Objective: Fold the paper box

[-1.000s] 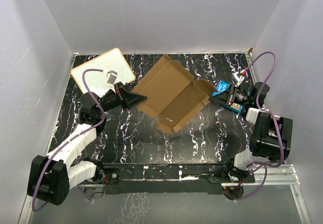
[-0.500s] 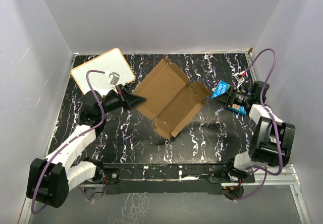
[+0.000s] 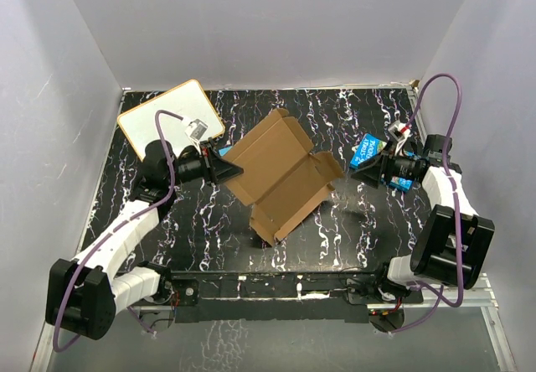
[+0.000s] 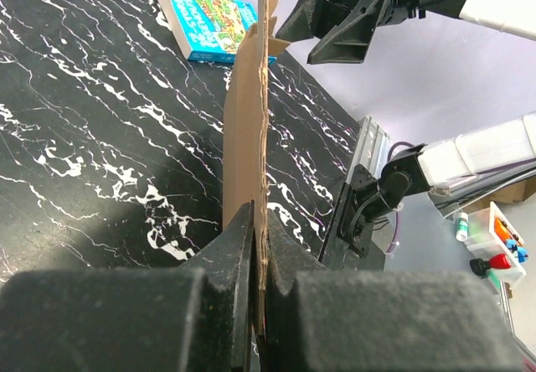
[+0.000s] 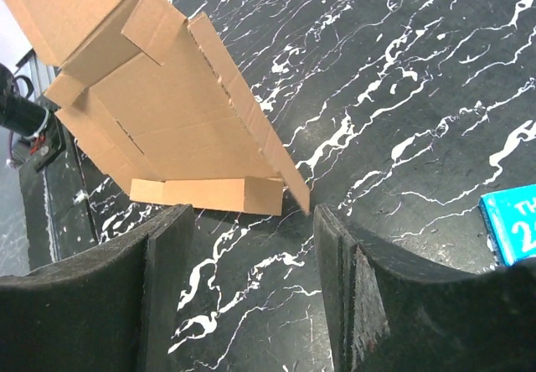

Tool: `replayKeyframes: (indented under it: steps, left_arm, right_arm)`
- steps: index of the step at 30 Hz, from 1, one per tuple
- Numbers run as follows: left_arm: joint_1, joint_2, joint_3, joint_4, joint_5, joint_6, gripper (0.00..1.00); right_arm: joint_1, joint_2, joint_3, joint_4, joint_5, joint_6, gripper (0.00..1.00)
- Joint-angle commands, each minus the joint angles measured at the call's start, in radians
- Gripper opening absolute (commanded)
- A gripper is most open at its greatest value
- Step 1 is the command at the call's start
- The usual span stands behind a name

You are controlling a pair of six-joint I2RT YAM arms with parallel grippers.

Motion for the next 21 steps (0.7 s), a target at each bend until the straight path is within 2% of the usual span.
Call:
replayKeyframes:
  steps: [1, 10, 13, 21]
  left_arm:
    - [0.01, 0.002, 0.044, -0.047, 0.041, 0.041, 0.0]
    - [0.012, 0.032, 0.051, -0.014, 0.052, 0.003, 0.0]
    - [0.012, 0.046, 0.054, 0.002, 0.053, -0.025, 0.0]
    - [0.013, 0.098, 0.114, -0.087, 0.049, -0.043, 0.0]
  right_arm:
    - [-0.006, -0.022, 0.049, -0.127, -0.093, -0.265, 0.64]
    - [0.007, 0.08, 0.15, -0.647, -0.176, -0.934, 0.78]
    - [0.013, 0.125, 0.183, -0.702, -0.178, -0.973, 0.78]
    - [0.049, 0.135, 0.233, -0.688, -0.093, -0.92, 0.77]
